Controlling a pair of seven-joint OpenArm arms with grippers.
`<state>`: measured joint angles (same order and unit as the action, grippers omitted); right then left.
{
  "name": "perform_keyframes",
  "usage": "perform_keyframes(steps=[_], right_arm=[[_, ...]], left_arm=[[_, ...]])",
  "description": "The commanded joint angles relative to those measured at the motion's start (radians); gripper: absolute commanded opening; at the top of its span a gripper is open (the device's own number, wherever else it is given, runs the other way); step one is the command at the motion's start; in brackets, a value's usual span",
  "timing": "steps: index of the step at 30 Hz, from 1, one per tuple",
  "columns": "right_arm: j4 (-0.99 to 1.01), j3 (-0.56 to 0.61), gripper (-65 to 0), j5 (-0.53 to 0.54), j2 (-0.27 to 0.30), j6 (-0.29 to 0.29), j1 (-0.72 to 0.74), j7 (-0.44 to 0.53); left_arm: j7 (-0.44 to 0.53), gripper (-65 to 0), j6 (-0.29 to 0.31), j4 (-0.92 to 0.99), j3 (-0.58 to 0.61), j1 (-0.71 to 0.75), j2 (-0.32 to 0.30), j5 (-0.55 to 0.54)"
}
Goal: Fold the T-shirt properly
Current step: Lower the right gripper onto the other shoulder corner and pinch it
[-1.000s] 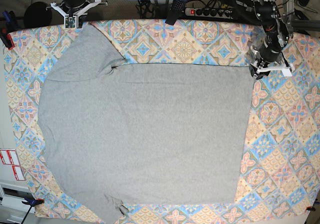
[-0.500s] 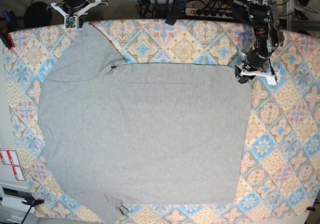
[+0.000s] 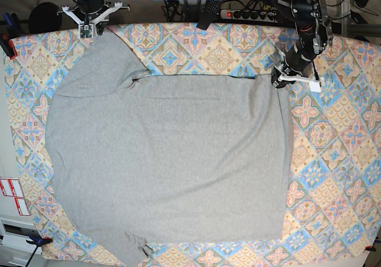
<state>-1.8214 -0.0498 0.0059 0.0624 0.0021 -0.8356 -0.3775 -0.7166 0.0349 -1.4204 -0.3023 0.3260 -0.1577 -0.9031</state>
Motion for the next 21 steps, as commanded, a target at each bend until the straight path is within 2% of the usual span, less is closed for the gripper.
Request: perform_keyframes(steps=[1,4,13,21], right_arm=[[-0.022,0.009,-49.4,0.001,0.003,0.000,0.012,0.024],[-0.021,0.014,-45.2,0.001,0.003,0.000,0.066,-0.027],[-0.015,0.005,-45.0,0.003,0.003,0.000,0.175,-0.134],[0.038,-0.115,-42.0,0.004,0.003,0.000,0.193,-0.151]], left_arm=[[-0.028,-65.0,-0.010,-0.006,0.002,0.012,-0.006,0.011],[-0.028,-65.0,-0.010,-0.006,0.002,0.012,-0.013,0.011],[-0.028,-65.0,-0.010,-0.006,0.002,0.012,-0.027,0.011],[-0.028,-65.0,-0.010,-0.006,0.002,0.012,-0.027,0.011]])
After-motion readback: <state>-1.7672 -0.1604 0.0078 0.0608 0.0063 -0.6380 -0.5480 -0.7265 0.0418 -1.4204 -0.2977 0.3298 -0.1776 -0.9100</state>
